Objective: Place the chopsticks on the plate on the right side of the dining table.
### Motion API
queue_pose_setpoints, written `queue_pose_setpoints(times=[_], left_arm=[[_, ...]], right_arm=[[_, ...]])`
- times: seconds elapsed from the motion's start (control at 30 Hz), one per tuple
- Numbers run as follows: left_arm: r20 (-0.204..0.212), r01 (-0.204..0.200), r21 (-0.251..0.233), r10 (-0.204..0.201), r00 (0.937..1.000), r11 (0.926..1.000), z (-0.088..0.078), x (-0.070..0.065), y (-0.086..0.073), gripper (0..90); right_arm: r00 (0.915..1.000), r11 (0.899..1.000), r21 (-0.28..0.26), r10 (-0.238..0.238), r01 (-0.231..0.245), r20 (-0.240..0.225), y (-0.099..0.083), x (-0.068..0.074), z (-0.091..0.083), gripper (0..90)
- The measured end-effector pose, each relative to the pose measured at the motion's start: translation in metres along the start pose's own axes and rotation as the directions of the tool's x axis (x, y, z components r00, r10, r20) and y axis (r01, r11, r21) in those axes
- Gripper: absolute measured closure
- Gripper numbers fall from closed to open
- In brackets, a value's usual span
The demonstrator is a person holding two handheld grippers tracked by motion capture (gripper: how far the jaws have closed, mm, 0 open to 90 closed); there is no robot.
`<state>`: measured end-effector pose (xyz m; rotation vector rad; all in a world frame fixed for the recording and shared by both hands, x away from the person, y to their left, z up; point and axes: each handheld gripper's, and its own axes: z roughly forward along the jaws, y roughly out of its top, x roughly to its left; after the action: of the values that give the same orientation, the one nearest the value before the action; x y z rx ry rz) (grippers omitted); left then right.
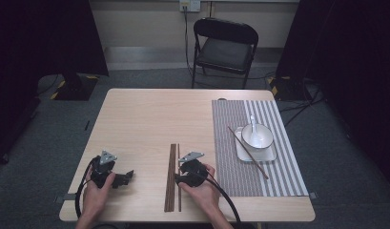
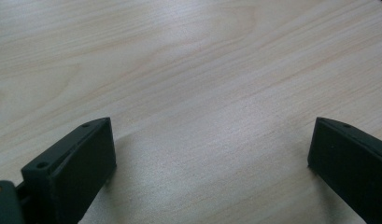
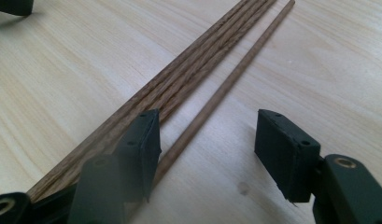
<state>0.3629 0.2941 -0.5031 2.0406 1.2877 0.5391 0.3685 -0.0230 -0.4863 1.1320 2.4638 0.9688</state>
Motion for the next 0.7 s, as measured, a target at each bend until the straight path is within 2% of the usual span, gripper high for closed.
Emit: queue_pose_setpoints(times=[0.7], left_arm=[[0.000,0.000,0.000,0.000,1.0000,1.0000,0.000,0.000,0.000,0.3]], right_arm=[[0.9974,1.000,0.012,0.027,-0.028,0.067,-0.007,-0.024,-0.007,44.9]])
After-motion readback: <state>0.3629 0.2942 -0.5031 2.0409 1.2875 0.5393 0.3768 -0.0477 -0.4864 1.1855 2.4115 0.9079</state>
